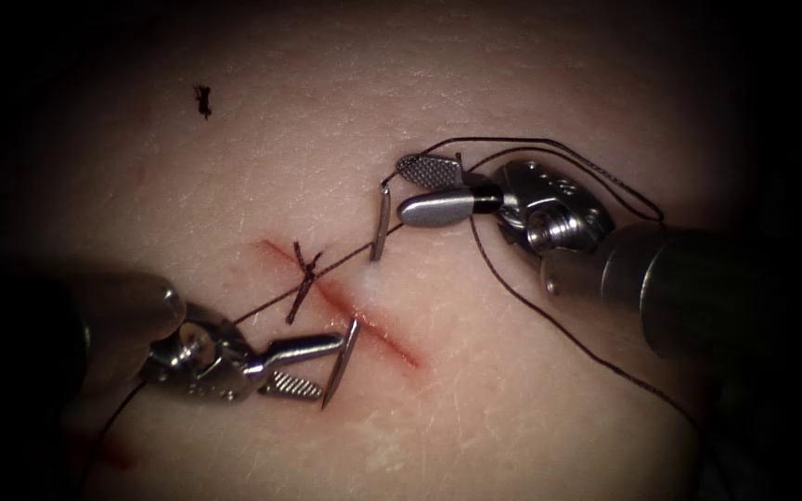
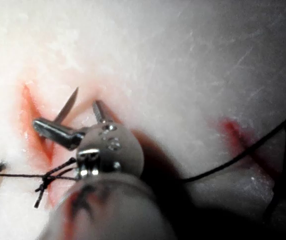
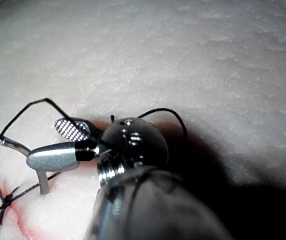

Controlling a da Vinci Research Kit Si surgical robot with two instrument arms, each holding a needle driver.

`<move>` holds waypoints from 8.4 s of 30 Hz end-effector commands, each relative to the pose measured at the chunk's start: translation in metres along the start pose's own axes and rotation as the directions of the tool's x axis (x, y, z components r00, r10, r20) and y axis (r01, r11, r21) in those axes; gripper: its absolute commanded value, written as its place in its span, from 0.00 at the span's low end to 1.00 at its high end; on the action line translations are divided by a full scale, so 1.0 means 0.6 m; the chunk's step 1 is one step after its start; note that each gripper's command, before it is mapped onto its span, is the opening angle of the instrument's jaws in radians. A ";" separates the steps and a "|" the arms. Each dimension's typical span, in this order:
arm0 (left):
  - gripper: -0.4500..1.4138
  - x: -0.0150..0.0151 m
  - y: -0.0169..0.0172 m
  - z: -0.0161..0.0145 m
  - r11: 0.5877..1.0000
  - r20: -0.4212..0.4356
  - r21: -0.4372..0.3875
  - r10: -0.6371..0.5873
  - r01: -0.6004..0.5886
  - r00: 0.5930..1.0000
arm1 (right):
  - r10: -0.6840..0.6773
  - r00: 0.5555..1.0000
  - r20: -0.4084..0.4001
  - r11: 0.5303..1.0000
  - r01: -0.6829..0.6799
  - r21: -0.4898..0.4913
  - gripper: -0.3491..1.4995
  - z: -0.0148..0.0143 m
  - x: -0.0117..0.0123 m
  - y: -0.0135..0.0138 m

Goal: Wound Closure

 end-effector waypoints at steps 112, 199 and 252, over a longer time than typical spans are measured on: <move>0.00 0.0169 -0.0197 -0.0055 0.826 -0.165 0.276 -0.462 0.491 0.871 | 0.328 0.938 0.112 0.935 -0.306 -0.181 0.81 -0.0010 0.0076 -0.0213; 0.00 -0.0067 -0.0090 -0.0005 0.538 0.327 -0.189 -0.754 0.821 0.570 | -0.282 0.958 0.054 0.930 0.286 -0.231 0.00 0.0031 -0.0012 -0.0166; 0.00 -0.0185 -0.0078 0.0049 0.563 0.636 -0.446 -0.348 0.696 0.689 | -0.657 0.754 -0.007 0.708 0.613 -0.350 0.00 0.0043 0.0001 -0.0124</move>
